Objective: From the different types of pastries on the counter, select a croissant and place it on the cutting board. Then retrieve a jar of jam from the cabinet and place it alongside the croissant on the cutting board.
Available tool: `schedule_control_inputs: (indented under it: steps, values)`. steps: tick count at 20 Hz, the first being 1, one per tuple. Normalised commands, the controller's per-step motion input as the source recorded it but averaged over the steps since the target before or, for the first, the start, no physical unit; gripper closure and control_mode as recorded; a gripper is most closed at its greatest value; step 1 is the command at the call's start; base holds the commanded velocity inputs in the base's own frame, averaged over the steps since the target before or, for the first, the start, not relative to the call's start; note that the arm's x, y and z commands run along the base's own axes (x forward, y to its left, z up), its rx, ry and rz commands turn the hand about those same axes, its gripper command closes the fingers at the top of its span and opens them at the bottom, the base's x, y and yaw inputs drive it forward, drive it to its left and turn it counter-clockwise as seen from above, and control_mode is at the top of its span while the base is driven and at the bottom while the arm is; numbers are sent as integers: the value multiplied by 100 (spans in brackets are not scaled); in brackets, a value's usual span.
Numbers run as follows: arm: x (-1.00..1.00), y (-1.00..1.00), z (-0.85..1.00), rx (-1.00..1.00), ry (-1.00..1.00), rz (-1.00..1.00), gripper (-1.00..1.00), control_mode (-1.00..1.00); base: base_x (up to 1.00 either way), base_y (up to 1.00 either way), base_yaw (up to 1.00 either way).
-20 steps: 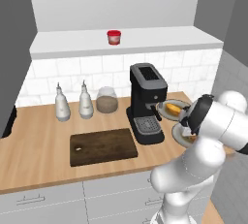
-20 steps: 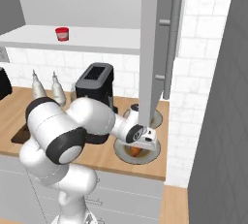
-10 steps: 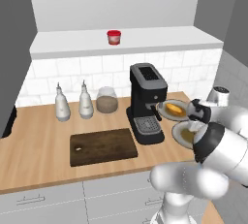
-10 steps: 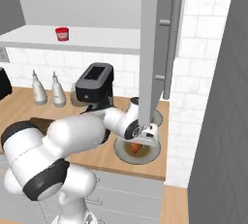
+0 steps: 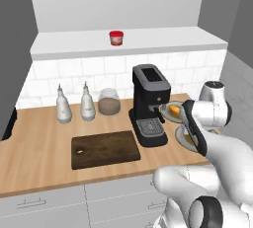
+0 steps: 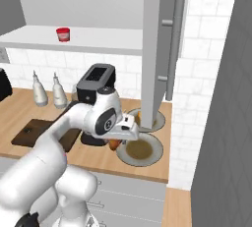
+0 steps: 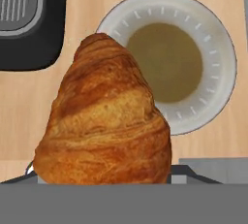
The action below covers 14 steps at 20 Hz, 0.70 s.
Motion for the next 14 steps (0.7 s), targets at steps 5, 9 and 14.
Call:
schedule_control_inputs:
  steps: [5,9,14]
  values:
    - [-34,99,28,-5,2,5,100,-100,0,0,0]
    - [-22,100,18,-5,0,9,100,-100,0,0,0]
    - [-3,100,12,-3,1,8,100,-100,0,0,0]
